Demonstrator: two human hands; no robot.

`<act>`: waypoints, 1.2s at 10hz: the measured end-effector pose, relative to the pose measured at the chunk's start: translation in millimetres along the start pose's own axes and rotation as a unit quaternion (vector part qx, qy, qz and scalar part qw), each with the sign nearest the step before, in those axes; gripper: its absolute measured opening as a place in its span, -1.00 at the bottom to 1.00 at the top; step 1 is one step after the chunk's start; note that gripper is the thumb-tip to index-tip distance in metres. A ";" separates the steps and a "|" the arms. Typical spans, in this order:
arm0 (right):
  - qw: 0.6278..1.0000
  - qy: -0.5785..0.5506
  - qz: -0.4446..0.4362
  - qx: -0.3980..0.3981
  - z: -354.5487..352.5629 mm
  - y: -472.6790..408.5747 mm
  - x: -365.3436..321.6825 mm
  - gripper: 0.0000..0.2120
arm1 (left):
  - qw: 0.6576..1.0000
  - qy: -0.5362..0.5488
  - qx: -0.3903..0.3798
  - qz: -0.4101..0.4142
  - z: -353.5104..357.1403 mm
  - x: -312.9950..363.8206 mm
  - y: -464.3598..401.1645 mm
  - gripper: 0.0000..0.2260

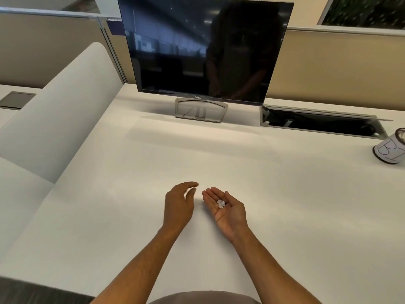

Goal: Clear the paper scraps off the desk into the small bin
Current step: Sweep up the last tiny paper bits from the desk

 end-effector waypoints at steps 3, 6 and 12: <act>1.000 -0.018 -0.014 0.017 -8.1 -2.1 -6.0 -0.62 | 0.935 -0.328 -0.108 -0.079 15.5 -81.4 35.5 -0.31; 1.000 0.008 -0.015 0.013 -2.8 3.2 -7.3 -0.64 | 0.920 -0.364 -0.137 -0.049 47.2 -74.0 40.0 -0.36; 0.999 0.001 -0.021 0.025 -5.8 9.9 -17.6 -0.64 | 0.977 -0.211 -0.035 0.022 23.5 -61.7 -23.6 -0.84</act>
Point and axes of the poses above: each hand's wrist, its own y-axis away from the middle knuckle, its own z-axis out of the palm, x = y × z, the point moved 4 cm from there along -y, towards the middle knuckle, and after that the axes turned 4 degrees about -x, right-handed, at the moved point
